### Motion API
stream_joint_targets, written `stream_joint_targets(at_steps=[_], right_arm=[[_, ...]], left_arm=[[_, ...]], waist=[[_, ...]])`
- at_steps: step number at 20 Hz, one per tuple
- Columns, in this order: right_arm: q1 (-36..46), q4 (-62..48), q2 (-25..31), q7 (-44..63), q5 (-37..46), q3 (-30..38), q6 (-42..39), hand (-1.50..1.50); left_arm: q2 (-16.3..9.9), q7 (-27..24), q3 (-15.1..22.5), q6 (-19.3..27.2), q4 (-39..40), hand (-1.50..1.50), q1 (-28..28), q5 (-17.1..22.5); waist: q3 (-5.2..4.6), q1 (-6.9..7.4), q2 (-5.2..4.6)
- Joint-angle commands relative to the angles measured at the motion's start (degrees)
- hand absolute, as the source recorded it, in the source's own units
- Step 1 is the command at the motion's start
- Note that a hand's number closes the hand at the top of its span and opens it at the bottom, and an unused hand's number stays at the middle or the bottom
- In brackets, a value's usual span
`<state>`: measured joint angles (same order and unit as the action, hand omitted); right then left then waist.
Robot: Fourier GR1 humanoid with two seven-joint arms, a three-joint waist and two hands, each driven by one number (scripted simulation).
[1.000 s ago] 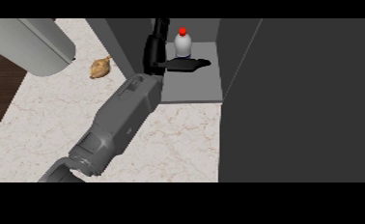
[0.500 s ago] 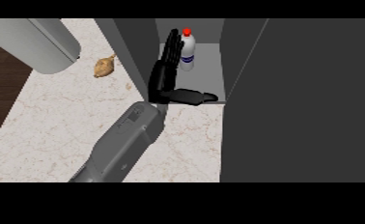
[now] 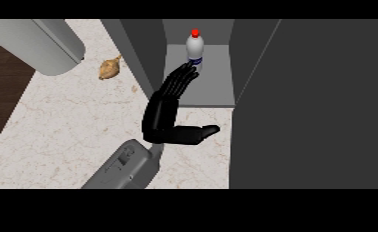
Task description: Pick up the bottled water, place it into the cabinet and close the cabinet
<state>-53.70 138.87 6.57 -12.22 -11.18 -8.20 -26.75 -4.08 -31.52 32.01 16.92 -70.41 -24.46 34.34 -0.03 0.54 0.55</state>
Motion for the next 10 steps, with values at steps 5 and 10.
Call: stream_joint_targets(at_steps=[5,10], right_arm=[[-2.29,8.87,7.47,2.32,7.24,-1.98,-6.17,1.5],[-3.33,9.37,11.57,-1.14,9.54,-4.84,-12.26,1.5]], left_arm=[[-7.7,3.82,2.64,-0.01,-15.13,1.5,12.68,-0.08],[-10.49,-0.48,4.43,-0.04,-21.85,-1.5,22.94,-1.56]], waist=[[-0.05,0.11,0.12],[-0.02,-0.21,0.28]])
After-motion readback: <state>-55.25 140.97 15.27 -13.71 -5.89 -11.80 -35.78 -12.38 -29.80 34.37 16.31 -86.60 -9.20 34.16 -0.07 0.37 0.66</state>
